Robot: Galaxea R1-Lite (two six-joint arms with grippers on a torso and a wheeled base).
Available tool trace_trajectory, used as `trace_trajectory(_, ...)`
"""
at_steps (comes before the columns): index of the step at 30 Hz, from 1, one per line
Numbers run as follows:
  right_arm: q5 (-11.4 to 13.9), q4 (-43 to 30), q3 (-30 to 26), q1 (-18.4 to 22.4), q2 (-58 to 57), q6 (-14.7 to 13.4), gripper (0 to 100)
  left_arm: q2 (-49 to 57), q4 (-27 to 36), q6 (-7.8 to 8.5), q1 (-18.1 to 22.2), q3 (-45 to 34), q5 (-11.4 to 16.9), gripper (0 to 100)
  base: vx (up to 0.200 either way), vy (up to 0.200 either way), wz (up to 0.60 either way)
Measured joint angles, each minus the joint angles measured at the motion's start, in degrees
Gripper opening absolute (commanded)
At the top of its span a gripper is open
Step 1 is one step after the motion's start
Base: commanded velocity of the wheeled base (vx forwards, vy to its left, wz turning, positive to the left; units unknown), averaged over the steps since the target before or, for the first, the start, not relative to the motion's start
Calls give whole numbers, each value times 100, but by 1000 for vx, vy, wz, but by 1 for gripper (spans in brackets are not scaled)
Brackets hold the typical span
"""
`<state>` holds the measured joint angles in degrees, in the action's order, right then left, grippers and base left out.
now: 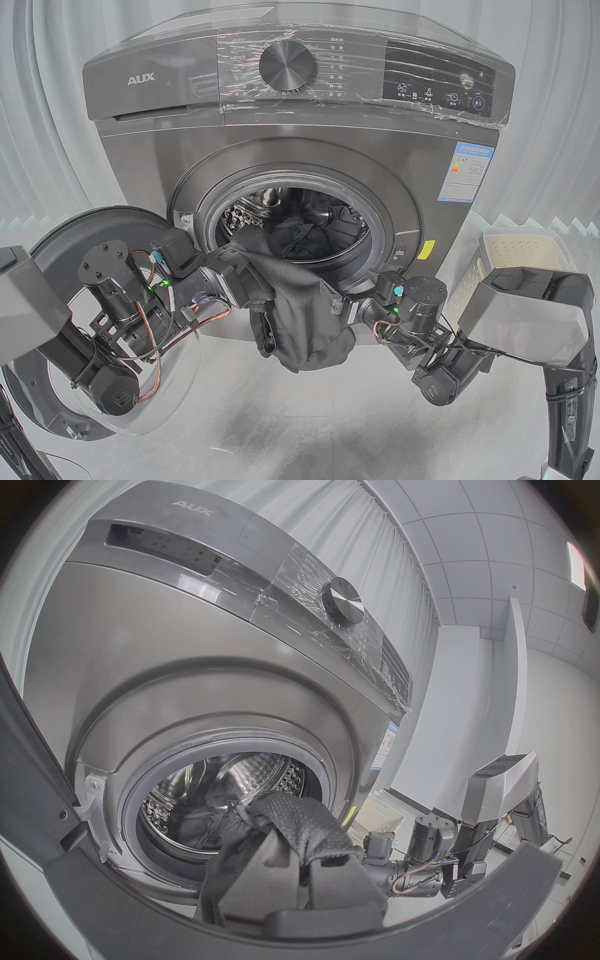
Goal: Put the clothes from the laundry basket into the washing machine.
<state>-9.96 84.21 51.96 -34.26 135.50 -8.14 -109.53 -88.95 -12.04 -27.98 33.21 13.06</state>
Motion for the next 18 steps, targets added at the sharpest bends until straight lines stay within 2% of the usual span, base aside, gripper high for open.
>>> trace_trajectory(6,2,30,-66,-77,33,0,100,-2,-2,1,-7,-7,-1,0,0,0,0)
trace_trajectory(18,22,107,-389,-518,-44,-1,100,-100,0,30,22,44,-90,0,0,0,0)
